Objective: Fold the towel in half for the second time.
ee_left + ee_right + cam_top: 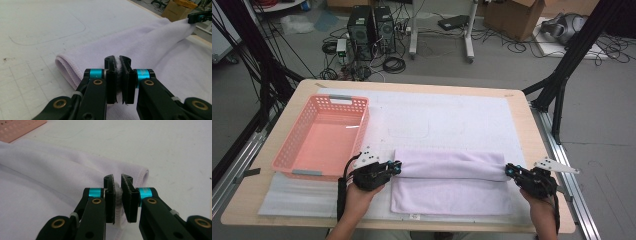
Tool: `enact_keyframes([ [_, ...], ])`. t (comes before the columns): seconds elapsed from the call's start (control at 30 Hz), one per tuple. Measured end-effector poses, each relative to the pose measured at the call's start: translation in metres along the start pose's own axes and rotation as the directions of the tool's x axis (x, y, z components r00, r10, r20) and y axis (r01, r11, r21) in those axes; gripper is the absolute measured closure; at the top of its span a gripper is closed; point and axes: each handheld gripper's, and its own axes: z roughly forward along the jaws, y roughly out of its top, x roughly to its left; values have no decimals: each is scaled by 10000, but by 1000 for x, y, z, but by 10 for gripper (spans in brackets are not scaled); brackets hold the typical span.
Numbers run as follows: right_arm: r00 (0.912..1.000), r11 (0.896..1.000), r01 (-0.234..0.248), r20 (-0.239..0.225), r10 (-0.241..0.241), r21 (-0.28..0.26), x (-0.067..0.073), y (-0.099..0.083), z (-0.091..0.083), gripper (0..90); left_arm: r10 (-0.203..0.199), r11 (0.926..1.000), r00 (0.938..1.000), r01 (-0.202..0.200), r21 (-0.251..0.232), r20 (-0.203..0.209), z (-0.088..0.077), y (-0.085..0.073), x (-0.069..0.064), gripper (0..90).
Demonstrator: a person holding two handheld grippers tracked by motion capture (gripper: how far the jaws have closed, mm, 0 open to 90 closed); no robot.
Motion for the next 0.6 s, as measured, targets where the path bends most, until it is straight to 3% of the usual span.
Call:
enact_keyframes([
  [0.2,9999,9998,-123,-114,122,-126,7,-12,-14,817,-259,9997,9996,259,10,73,-9,-17,-9,841],
  [0.6,9997,9998,-181,-173,181,-17,22,-37,-44,818,-141,9999,9999,140,31,39,-30,-34,-35,843],
])
